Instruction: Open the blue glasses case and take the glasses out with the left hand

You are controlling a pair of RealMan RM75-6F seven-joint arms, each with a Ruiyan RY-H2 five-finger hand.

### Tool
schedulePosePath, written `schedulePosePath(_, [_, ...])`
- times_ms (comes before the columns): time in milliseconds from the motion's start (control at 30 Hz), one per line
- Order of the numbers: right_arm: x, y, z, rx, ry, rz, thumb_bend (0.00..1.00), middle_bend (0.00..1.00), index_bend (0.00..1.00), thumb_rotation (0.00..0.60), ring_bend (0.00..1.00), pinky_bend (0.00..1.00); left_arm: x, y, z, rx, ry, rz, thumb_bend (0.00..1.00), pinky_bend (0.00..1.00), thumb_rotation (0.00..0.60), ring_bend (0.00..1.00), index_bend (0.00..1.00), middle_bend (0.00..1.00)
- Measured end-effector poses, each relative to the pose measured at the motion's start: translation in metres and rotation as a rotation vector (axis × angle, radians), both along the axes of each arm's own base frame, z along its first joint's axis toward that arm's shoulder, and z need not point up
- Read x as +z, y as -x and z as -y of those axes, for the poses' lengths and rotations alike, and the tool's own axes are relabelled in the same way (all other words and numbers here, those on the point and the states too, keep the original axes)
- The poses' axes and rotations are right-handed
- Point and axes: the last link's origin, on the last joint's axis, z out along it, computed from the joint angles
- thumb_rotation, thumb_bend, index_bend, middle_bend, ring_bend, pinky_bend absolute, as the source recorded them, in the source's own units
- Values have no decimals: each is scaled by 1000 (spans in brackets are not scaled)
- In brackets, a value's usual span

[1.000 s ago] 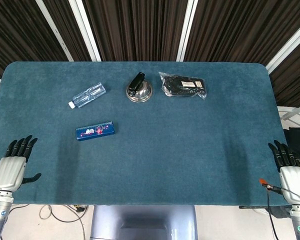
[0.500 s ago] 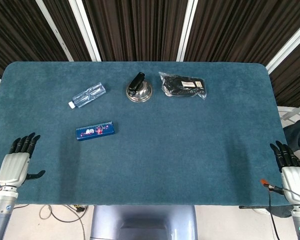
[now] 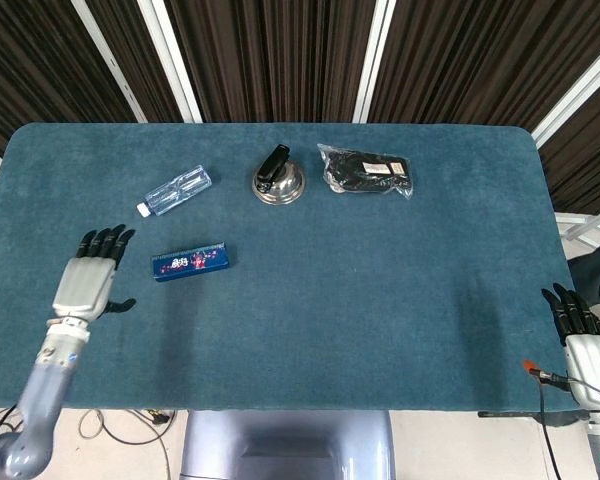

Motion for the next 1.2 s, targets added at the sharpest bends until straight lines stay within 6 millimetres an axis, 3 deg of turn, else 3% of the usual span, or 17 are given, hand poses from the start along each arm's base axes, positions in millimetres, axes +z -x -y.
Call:
schedulePosePath(367, [2,2,0,-12,-3,11,106,0,0,600,0,214,-52,-36,-40,76,121,-14,142,0,600,0,0,43])
schedulePosePath(567, [3,2,0,-15,-4,13,110,0,0,600,0,214,-69,-49,-54,99,162,-26,142,0,600,0,0,44])
schedulePosePath(900, [3,3,0,-18,-5,14,111,0,0,600,0,214,-94,-67,-68,115,230,-50,142,0,600,0,0,125])
schedulePosePath(1200, [4,3,0,-24,-3,19,112,0,0,600,0,214,-112,-70,-70,142,264,-67,142,0,600,0,0,136])
